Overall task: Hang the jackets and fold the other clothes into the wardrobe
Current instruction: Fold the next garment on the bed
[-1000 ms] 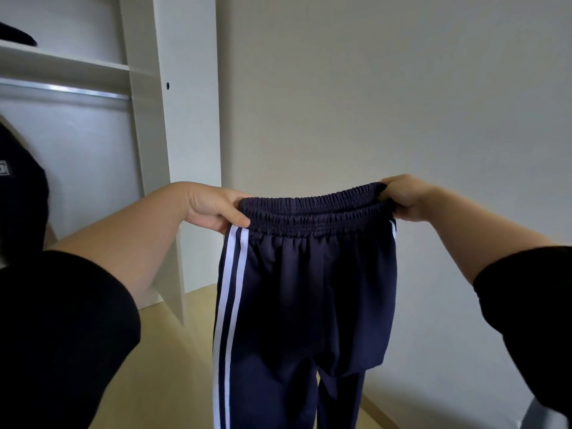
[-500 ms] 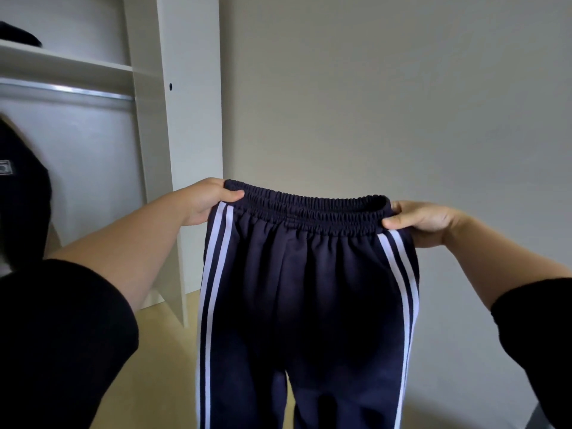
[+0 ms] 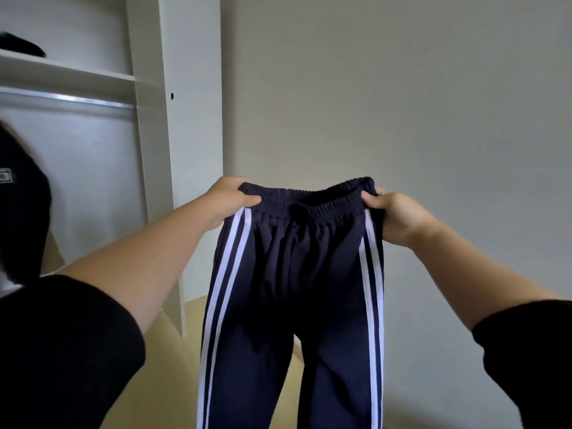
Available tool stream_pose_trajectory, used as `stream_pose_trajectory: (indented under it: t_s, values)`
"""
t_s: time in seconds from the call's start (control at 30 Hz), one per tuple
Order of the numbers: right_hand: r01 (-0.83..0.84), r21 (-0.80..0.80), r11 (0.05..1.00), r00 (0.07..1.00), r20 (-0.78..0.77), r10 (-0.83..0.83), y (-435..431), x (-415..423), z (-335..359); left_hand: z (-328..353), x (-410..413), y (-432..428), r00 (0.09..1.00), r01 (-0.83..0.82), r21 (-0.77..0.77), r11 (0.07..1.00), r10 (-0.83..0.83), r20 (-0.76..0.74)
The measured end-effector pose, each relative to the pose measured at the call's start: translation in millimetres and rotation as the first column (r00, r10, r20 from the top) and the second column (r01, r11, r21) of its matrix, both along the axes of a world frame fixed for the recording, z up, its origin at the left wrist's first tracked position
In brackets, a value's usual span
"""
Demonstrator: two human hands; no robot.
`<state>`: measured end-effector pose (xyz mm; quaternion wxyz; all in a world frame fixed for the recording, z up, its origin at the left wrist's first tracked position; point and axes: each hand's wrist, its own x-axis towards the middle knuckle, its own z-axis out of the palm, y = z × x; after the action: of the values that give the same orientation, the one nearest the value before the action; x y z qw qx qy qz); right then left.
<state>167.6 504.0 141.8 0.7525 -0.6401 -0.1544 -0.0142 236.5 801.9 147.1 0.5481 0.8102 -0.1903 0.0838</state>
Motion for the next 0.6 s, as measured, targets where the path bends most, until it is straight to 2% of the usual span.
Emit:
stream_pose_trajectory:
  t_s: [0.1,0.13,0.17,0.23,0.27,0.33,0.37,0.4,0.47,0.53,0.6]
  values:
    - [-0.313,0.035,0.949,0.948,0.075,0.310,-12.2,-14.0,2.5,7.9,-3.5,22.8,0.947,0.300,-0.104,0.948,-0.309,-0.089]
    - [-0.380,-0.002,0.925,0.922,0.086,0.378,-12.4,-17.3,3.7,10.6,-5.0,25.8,0.933,0.338,-0.094,0.937,-0.346,-0.098]
    - [-0.453,-0.045,0.890,0.886,0.087,0.456,-9.5,-19.4,4.5,13.4,-6.3,25.0,0.936,0.341,-0.019,0.940,-0.342,-0.081]
    - [-0.550,-0.119,0.827,0.825,0.079,0.560,2.1,-19.7,4.1,18.7,-12.4,13.2,0.964,0.232,0.284,0.930,-0.258,0.057]
    - [-0.554,-0.150,0.819,0.821,0.066,0.567,7.8,-18.2,4.4,21.4,-15.9,4.9,0.959,0.151,0.433,0.889,-0.238,0.154]
    - [-0.560,-0.202,0.803,0.816,0.031,0.577,16.2,-15.6,5.0,24.2,-21.6,-10.8,0.902,-0.046,0.659,0.751,-0.251,0.350]
    - [-0.565,-0.217,0.796,0.813,0.022,0.582,19.1,-15.2,5.1,24.1,-24.6,-16.8,0.859,-0.156,0.710,0.687,-0.260,0.441]
    - [-0.548,-0.229,0.805,0.824,0.017,0.566,20.4,-14.3,5.4,23.3,-27.6,-20.9,0.813,-0.235,0.711,0.663,-0.267,0.518]
    - [-0.446,-0.238,0.863,0.887,0.006,0.461,21.0,-11.2,4.9,19.4,-32.8,-27.3,0.731,-0.252,0.622,0.741,-0.275,0.624]
    - [-0.356,-0.231,0.905,0.931,-0.010,0.364,23.9,-7.8,2.0,15.6,-39.3,-35.0,0.719,-0.136,0.487,0.863,-0.252,0.648]
    - [-0.354,-0.237,0.905,0.933,-0.023,0.359,29.2,-4.9,-3.2,13.6,-45.5,-45.4,0.759,0.006,0.373,0.928,-0.247,0.602]
